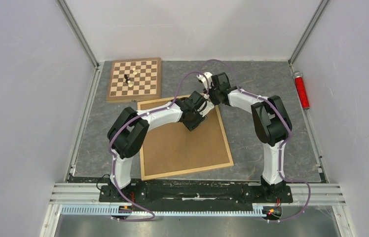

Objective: Put the photo into the frame

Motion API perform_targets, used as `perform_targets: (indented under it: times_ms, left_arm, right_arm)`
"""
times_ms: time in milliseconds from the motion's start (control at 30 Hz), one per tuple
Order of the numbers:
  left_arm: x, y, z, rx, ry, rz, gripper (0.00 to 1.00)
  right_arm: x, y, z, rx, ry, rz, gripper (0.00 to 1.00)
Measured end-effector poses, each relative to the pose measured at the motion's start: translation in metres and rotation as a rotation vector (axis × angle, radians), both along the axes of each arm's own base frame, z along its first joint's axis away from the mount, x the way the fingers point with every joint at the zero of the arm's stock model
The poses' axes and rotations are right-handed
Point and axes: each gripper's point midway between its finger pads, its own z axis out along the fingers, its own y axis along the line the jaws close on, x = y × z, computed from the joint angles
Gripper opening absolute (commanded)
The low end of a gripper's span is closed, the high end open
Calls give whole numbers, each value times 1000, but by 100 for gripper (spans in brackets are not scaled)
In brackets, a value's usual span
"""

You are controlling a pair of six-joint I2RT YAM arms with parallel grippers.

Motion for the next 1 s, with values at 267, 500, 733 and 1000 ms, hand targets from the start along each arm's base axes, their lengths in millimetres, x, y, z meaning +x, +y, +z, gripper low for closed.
perform_targets:
  times_ms: [267, 500, 733, 1000]
  left_arm:
    - [-38, -8, -1, -101, 106, -84, 56]
    - [-64, -14, 1, -165, 197, -151, 56]
    - [-84, -25, 3, -210, 266, -206, 56]
    - [-117, -44, 2, -200, 287, -324, 55]
  right_arm:
    - [-37, -3, 3, 81, 89, 48, 49]
    - [-96, -18, -1, 129, 255, 67, 54]
    - [-150, -29, -4, 125, 338, 134, 55]
    - [-200, -44, -5, 87, 394, 284, 59]
